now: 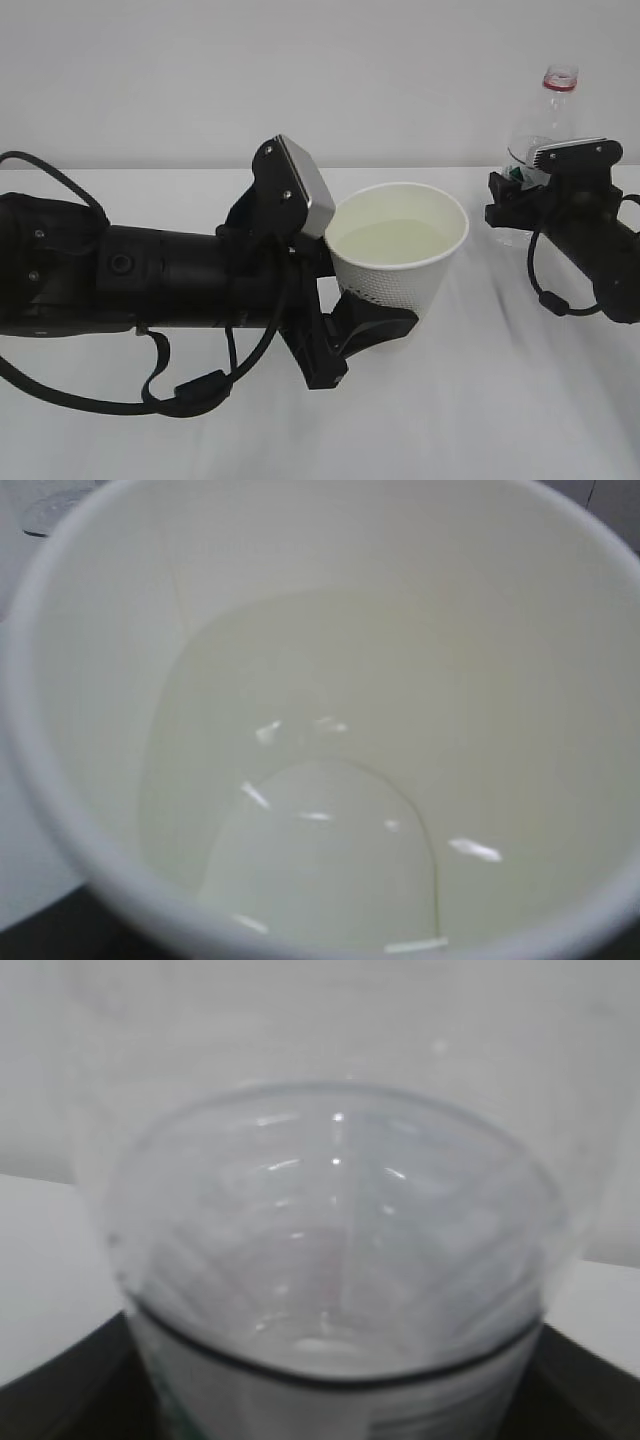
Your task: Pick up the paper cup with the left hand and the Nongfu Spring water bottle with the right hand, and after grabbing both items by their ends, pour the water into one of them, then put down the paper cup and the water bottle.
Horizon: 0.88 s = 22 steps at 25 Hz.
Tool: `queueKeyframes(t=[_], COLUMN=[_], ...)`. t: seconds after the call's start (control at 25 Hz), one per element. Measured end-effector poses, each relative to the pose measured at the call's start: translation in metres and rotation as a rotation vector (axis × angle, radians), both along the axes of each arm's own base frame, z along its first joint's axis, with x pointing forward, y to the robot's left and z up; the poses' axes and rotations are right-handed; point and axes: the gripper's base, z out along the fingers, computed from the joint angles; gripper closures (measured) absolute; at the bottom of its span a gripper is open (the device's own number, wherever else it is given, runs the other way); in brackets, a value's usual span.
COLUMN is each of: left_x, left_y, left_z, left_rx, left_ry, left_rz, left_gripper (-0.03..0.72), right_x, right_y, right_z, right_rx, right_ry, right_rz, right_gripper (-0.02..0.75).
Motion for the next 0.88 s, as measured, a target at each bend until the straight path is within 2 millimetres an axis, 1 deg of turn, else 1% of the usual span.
queueKeyframes(t=[0.04, 0.16, 0.48, 0.64, 0.88], left_x=[0.000, 0.000, 0.000, 0.000, 0.000], left_y=[0.000, 0.000, 0.000, 0.000, 0.000], left_z=[0.000, 0.000, 0.000, 0.000, 0.000], left_rx=[0.000, 0.000, -0.002, -0.002, -0.002], left_ry=[0.000, 0.000, 0.000, 0.000, 0.000], left_rz=[0.000, 0.000, -0.001, -0.001, -0.001], left_gripper=[0.187, 0.187, 0.187, 0.187, 0.187], right_x=[0.000, 0.001, 0.001, 0.001, -0.012], right_y=[0.000, 0.000, 0.001, 0.002, 0.002], right_z=[0.000, 0.002, 0.006, 0.016, 0.025], right_rx=[0.000, 0.001, 0.002, 0.009, 0.011], right_ry=[-0.003, -0.018, -0.057, -0.078, -0.085], right_rz=[0.000, 0.000, 0.006, 0.019, 0.022], right_gripper=[0.152, 0.125, 0.117, 0.117, 0.117])
